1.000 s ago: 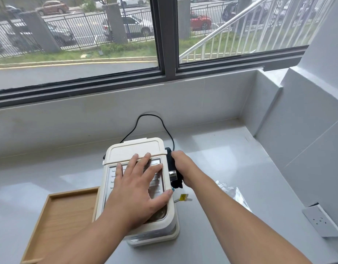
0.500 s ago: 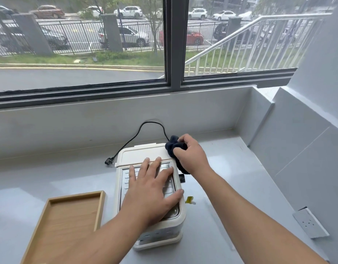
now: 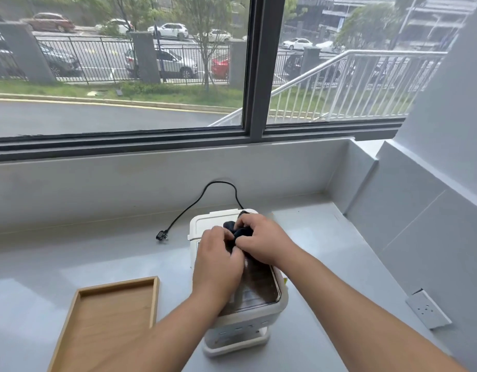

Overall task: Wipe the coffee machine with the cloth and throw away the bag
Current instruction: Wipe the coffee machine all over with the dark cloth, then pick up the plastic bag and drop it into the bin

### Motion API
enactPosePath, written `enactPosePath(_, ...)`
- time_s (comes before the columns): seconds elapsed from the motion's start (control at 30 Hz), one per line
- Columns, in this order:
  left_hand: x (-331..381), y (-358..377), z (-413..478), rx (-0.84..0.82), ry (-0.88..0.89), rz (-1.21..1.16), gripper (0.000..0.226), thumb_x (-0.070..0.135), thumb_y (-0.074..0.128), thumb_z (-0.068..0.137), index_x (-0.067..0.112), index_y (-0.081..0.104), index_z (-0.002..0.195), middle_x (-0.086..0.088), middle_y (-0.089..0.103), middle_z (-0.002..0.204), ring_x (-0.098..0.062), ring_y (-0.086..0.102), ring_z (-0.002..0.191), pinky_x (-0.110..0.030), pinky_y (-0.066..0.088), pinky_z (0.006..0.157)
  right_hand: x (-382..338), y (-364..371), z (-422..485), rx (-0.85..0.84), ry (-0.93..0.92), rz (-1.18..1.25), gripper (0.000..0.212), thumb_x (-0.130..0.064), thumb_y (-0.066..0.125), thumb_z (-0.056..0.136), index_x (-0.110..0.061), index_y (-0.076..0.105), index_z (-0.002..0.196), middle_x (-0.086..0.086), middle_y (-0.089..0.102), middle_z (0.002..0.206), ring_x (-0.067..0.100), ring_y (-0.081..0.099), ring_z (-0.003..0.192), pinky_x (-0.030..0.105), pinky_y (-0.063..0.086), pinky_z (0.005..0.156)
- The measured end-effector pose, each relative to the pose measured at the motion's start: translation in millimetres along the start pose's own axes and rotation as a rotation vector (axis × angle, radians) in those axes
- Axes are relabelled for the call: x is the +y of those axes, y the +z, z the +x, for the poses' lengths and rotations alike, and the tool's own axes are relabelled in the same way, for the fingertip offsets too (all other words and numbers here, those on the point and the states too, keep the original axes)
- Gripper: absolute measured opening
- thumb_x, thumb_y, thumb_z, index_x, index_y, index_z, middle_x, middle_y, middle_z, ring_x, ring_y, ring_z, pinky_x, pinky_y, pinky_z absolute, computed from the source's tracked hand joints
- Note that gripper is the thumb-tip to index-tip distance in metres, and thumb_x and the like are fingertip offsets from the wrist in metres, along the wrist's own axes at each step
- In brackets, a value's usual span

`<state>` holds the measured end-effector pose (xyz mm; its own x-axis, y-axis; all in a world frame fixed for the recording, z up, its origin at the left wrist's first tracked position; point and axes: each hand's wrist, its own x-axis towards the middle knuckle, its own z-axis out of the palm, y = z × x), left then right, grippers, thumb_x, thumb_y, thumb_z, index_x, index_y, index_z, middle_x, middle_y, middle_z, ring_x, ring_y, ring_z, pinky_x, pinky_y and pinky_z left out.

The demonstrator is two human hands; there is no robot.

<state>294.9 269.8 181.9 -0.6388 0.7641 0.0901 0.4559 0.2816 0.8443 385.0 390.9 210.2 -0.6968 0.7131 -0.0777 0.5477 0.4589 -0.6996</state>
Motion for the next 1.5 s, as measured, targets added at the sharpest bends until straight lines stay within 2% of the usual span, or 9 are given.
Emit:
enactPosePath(0.13, -9, -29, 15, -0.202, 0.171, 0.208, 0.033, 0.019, 0.061, 0.084, 0.028, 0.061, 0.116, 0.008, 0.056, 0.114, -0.017, 0.051, 0.112, -0.037, 0.047, 0.094, -11, 8, -18, -0.009, 0.037, 0.017, 0.02, -0.032, 0.057, 0.066, -0.031, 0.063, 0.086, -0.008, 0.068, 0.086, 0.017, 0.063, 0.086, 0.042, 0.057, 0.078)
enactPosePath(0.27, -13, -56, 25, -0.371, 0.217, 0.304, 0.04, 0.019, 0.055, 0.08, 0.034, 0.061, 0.117, 0.013, 0.057, 0.119, -0.015, 0.052, 0.117, -0.037, 0.048, 0.097, -23, 17, -35, -0.03, 0.065, 0.033, 0.02, -0.028, 0.06, 0.071, -0.03, 0.065, 0.09, -0.006, 0.071, 0.086, 0.017, 0.065, 0.085, 0.042, 0.057, 0.078)
enactPosePath(0.53, -18, -82, 23, -0.394, 0.24, 0.319, 0.038, 0.01, 0.049, 0.086, 0.035, 0.068, 0.106, 0.011, 0.063, 0.114, -0.016, 0.056, 0.11, -0.036, 0.049, 0.086, -48, 43, -67, -0.006, 0.117, 0.053, 0.037, -0.036, 0.057, 0.068, -0.049, 0.063, 0.103, -0.023, 0.069, 0.095, -0.008, 0.061, 0.091, 0.02, 0.045, 0.071)
enactPosePath(0.67, -19, -91, 26, -0.376, 0.332, 0.361, 0.033, 0.017, 0.052, 0.089, 0.033, 0.065, 0.114, 0.012, 0.06, 0.122, -0.016, 0.054, 0.117, -0.036, 0.049, 0.087, -58, 38, -79, 0.038, 0.113, 0.047, 0.05, -0.039, 0.058, 0.073, -0.052, 0.06, 0.122, -0.033, 0.067, 0.107, -0.017, 0.058, 0.102, 0.014, 0.046, 0.082)
enactPosePath(0.8, -14, -95, 33, -0.309, 0.415, 0.354, 0.034, 0.041, 0.057, 0.095, 0.033, 0.062, 0.127, 0.013, 0.059, 0.134, -0.016, 0.048, 0.13, -0.038, 0.046, 0.103, -60, 26, -93, 0.246, 0.082, -0.122, 0.041, -0.05, 0.056, 0.083, -0.045, 0.062, 0.123, -0.025, 0.063, 0.115, -0.003, 0.053, 0.106, 0.022, 0.045, 0.091)
enactPosePath(0.93, 2, -92, 30, -0.311, 0.563, 0.389, 0.051, 0.061, 0.053, 0.09, 0.034, 0.061, 0.132, 0.014, 0.06, 0.137, -0.017, 0.049, 0.131, -0.037, 0.042, 0.109, -56, 18, -111, 0.339, 0.125, -0.279, 0.051, -0.057, 0.052, 0.089, -0.036, 0.061, 0.135, -0.017, 0.06, 0.131, 0.011, 0.046, 0.124, 0.027, 0.039, 0.103)
enactPosePath(1.2, 34, -70, 14, -0.426, 0.704, 0.484, 0.07, 0.068, 0.057, 0.085, 0.037, 0.051, 0.148, 0.007, 0.046, 0.161, -0.017, 0.036, 0.15, -0.038, 0.029, 0.124, -32, -1, -148, 0.379, 0.255, -0.44, 0.062, -0.062, 0.051, 0.095, -0.033, 0.049, 0.149, -0.013, 0.049, 0.151, 0.013, 0.032, 0.145, 0.035, 0.033, 0.116)
enactPosePath(1.37, 44, -49, 7, -0.45, 0.716, 0.533, 0.072, 0.071, 0.056, 0.085, 0.039, 0.048, 0.15, 0.005, 0.042, 0.165, -0.02, 0.033, 0.152, -0.039, 0.026, 0.126, -10, -16, -163, 0.396, 0.293, -0.477, 0.064, -0.062, 0.051, 0.095, -0.031, 0.046, 0.151, -0.009, 0.047, 0.155, 0.016, 0.03, 0.147, 0.036, 0.028, 0.119)
enactPosePath(1.5, 54, -26, 0, -0.477, 0.739, 0.595, 0.08, 0.077, 0.053, 0.081, 0.039, 0.046, 0.151, 0.003, 0.038, 0.167, -0.021, 0.03, 0.154, -0.044, 0.024, 0.127, 12, -27, -172, 0.38, 0.364, -0.504, 0.079, -0.072, 0.045, 0.09, -0.033, 0.032, 0.159, -0.004, 0.033, 0.165, 0.025, 0.018, 0.155, 0.046, 0.019, 0.125)
